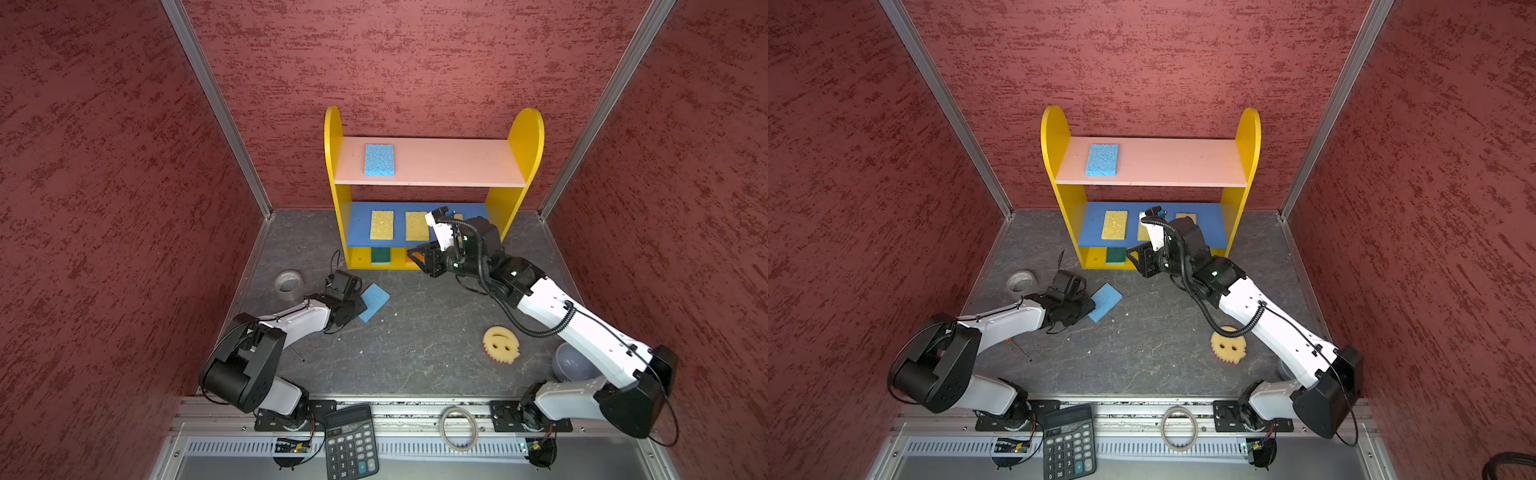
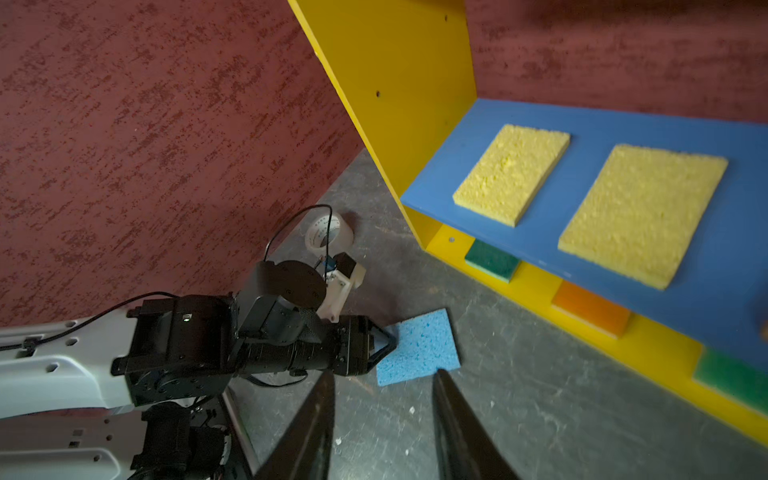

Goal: Place and organize the cleaning sponges onto the shelf
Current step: 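Withdraw the right gripper from the shelf while the left gripper descends to the blue sponge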

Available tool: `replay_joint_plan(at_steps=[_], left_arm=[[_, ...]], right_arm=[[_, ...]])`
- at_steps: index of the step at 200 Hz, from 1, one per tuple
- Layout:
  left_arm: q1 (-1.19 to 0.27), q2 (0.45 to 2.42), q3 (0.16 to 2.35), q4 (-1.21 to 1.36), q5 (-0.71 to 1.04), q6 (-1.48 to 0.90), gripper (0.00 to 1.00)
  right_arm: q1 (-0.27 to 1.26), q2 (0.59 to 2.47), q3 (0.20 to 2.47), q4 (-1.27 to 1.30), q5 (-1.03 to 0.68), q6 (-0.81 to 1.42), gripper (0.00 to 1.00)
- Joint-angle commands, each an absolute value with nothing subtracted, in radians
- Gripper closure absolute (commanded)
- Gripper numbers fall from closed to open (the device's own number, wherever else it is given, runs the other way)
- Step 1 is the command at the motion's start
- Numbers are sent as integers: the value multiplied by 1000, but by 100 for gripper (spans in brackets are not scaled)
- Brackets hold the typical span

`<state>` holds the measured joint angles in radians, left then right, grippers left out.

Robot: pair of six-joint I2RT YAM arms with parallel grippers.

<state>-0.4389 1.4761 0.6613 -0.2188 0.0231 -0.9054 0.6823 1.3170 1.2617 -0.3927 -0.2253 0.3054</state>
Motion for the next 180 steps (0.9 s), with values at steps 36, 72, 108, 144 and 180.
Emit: replay_joint_plan(at_steps=[36,72,108,144,180], left_arm=[[-571,1514,754,-233,63,-975,52],[-626,1548,802,-223,106,-986,51],[-602,1424,770,-276,18,-968,47],[-483,1338,730,-337,-12,-932,42],[-389,1413,707,-264,62,-916,55]], right_arm=[[689,1320,989,-354,-143,445,41],[689,1446,954,-263,-129,537,41],[712,1623,1009,-191,-141,608,39],[769,1759,1085,-156,-139,645,38],[794,1870,1137,-98,-178,696,44]])
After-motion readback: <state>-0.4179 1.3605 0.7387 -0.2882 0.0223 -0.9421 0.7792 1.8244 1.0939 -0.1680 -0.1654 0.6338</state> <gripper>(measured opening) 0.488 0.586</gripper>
